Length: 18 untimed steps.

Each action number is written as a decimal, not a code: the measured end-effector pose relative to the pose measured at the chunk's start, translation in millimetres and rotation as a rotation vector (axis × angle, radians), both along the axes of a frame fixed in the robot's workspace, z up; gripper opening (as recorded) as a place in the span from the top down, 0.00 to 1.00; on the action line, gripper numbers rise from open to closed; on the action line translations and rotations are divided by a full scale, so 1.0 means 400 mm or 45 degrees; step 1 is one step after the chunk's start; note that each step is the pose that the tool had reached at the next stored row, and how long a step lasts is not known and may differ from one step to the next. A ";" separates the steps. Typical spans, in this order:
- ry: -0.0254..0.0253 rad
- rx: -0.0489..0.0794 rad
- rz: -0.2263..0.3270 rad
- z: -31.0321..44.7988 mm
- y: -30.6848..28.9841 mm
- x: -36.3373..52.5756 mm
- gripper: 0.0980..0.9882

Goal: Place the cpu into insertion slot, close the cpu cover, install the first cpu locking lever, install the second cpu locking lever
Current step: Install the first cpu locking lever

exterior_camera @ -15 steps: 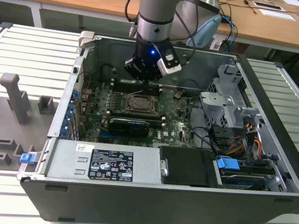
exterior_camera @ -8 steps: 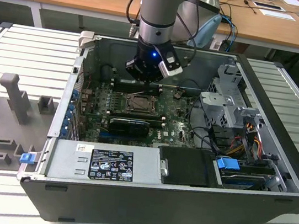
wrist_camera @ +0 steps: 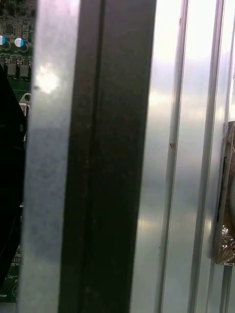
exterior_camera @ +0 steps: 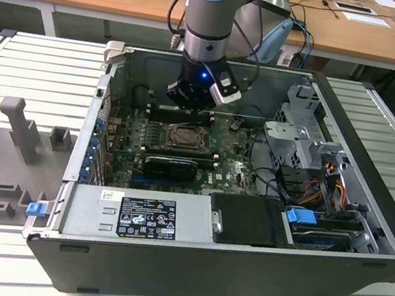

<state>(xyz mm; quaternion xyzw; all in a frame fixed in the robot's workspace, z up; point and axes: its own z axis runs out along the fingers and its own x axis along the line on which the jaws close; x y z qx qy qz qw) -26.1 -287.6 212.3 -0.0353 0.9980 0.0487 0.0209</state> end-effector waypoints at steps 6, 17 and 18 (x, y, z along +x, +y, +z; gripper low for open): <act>0.0000 -0.001 0.001 -0.016 0.000 0.005 0.99; 0.0010 -0.004 0.001 -0.027 -0.002 0.007 0.99; 0.0011 -0.003 0.002 -0.028 -0.002 0.007 0.99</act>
